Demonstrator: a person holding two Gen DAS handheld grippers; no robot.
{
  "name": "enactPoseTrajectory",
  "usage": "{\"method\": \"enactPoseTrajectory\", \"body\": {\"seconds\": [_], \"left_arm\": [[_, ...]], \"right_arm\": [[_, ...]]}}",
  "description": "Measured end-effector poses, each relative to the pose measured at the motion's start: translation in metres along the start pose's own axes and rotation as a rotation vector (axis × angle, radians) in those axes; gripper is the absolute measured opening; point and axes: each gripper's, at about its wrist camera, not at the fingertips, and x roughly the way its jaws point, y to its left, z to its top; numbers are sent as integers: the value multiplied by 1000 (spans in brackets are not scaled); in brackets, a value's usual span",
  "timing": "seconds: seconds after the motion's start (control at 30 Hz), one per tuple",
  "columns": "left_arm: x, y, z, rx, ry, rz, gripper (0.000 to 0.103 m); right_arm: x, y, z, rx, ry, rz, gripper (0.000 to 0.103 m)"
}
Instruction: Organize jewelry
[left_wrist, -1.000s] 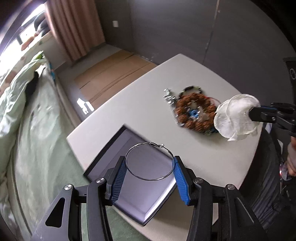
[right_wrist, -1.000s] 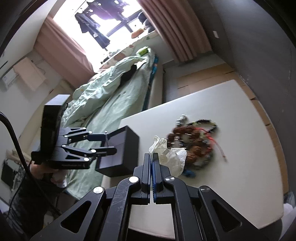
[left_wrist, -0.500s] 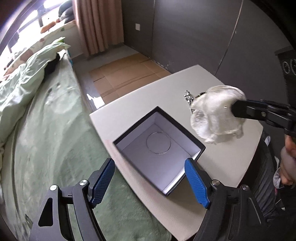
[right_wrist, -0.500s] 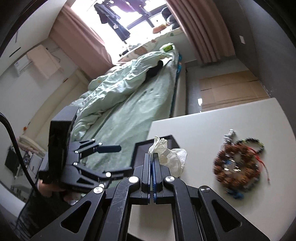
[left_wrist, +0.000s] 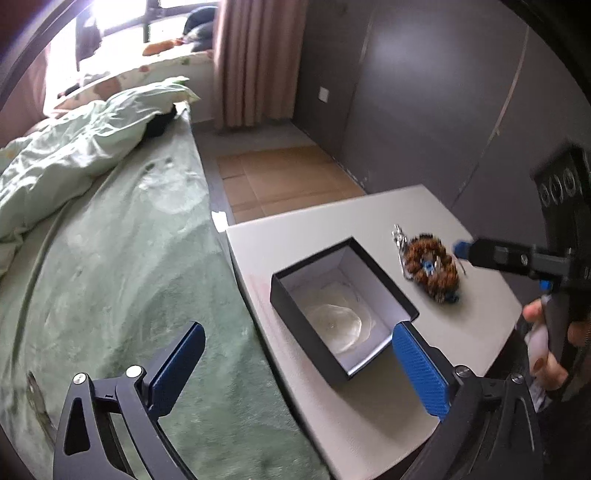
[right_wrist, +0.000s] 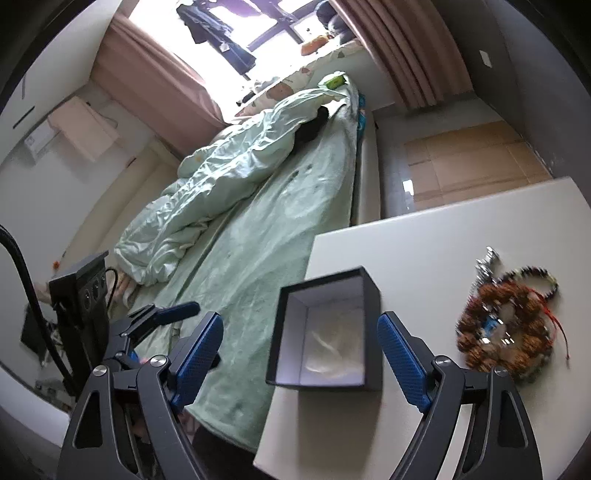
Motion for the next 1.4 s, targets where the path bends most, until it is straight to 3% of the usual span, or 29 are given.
{"method": "enactPoseTrajectory", "body": {"seconds": [0.1, 0.2, 0.8, 1.07, 1.23, 1.4], "left_arm": [[-2, -8, 2, -29, -36, -16, 102], [-3, -21, 3, -31, -58, -26, 103], [18, -119, 16, 22, -83, -128, 102], [48, -156, 25, 78, -29, -157, 83], [72, -174, 32, 75, 30, -153, 68], [91, -185, 38, 35, 58, -116, 61]], "right_arm": [[-15, -10, -4, 10, -22, -38, 86], [-34, -25, -9, 31, -35, -65, 95], [-114, -105, -37, 187, -148, -177, 95], [-131, -136, -50, 247, -162, -189, 77], [-139, -156, -58, 290, -168, -190, 74], [-143, -173, -63, 328, -174, -188, 74]]}}
